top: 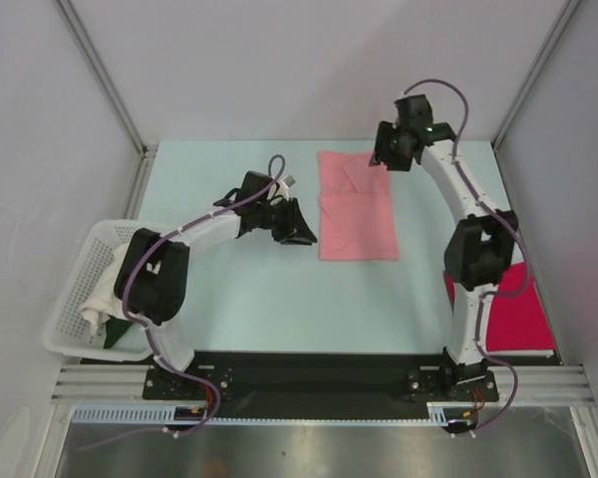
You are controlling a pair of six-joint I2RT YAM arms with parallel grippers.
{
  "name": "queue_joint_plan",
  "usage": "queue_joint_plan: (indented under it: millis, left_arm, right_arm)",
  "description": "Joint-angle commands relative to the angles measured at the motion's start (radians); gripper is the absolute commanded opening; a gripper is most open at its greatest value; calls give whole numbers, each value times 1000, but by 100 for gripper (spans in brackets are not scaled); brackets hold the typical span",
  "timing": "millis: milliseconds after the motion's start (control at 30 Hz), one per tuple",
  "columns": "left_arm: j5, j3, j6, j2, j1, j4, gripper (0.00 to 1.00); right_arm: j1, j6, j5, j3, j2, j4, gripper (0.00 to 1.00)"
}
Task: Fold and stack the t-shirts
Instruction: Fold the tshirt
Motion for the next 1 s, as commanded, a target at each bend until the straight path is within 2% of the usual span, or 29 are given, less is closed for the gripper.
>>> queue_joint_plan:
  millis: [0,100,133,200,300,467,567,633,833,967]
  left_arm:
    - [53,61,-29,55,-44,123,31]
    - [88,91,-122,134,-48,229,31]
    - [96,114,-138,154,-50,246,31]
    - [101,144,-158,208,-59,265,31]
    - [104,194,-168,274,-68,297,32]
    - [96,211,-195,372,-67,323,28]
    - [47,184,-188,386,-62,275,24]
    - [-5,164,-155,386,-56,188,24]
    - [-40,102,-44,346,-39,96,24]
    - [-30,108,45,242,-27,59,35]
  right_arm:
    - [-65,43,-221,-292,-200,82,56]
    - [-146,115,-428,-526,-278,195,46]
    - [-161,123,-461,-583,-292,231,39]
    - [-197,130,-546,-721,-322,275,34]
    - [-230,159,-619,-850,-336,369,19]
    - [-241,156,-685,-928,-278,409,4]
    - [-276,147,-645,-964,-249,401,3]
    - [-293,130,-613,-987,-251,390,2]
    - [-309,77,-536,-1056,-260,347,2]
    - [-309,67,-487,-1031,-332,314,3]
